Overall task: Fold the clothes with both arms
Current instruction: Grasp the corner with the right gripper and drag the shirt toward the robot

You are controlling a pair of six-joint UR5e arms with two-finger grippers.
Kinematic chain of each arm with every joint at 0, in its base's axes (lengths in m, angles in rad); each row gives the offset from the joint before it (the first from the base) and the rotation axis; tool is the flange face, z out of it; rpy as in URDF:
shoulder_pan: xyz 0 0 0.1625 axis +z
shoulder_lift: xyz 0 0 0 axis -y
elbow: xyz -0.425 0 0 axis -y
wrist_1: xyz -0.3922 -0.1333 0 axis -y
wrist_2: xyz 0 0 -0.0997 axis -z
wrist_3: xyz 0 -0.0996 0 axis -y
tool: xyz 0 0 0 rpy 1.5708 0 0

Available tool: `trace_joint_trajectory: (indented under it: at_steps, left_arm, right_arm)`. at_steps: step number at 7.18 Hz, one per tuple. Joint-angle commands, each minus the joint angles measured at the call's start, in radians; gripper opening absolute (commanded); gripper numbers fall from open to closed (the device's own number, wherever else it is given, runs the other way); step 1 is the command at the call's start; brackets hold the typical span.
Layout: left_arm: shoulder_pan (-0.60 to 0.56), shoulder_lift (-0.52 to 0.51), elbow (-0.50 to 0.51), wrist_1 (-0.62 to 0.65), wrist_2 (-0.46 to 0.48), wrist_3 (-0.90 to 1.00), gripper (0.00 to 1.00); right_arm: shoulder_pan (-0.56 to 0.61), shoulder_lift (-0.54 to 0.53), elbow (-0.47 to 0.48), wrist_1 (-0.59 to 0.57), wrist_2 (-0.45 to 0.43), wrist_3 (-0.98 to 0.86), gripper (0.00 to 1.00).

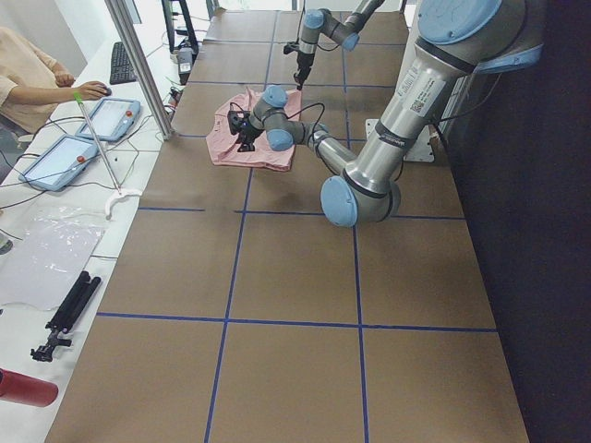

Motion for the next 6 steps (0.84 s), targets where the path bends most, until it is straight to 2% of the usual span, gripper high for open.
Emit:
trace_joint_trajectory:
  at_steps: [1, 2, 3, 4, 5, 6]
  left_arm:
    - [0.003, 0.021, -0.118, 0.070, -0.053, -0.004, 0.43]
    - [0.005, 0.027, -0.190, 0.160, -0.058, -0.007, 0.43]
    - [0.010, 0.035, -0.226, 0.202, -0.061, -0.014, 0.43]
    - [0.020, 0.035, -0.232, 0.202, -0.073, -0.048, 0.44]
    - [0.054, 0.042, -0.234, 0.201, -0.073, -0.089, 0.45]
    - [0.086, 0.042, -0.240, 0.201, -0.070, -0.137, 0.47]
  right_arm:
    - [-0.158, -0.112, 0.218, 0.006, 0.222, 0.052, 0.00]
    - [-0.384, -0.120, 0.220, 0.005, 0.217, 0.108, 0.00]
    - [-0.468, -0.106, 0.193, 0.005, 0.132, 0.117, 0.99]
    - [-0.483, -0.108, 0.172, 0.005, 0.070, 0.117, 1.00]
    - [-0.443, -0.118, 0.170, 0.003, 0.038, 0.117, 1.00]
    - [-0.390, -0.138, 0.168, 0.003, 0.037, 0.117, 1.00]
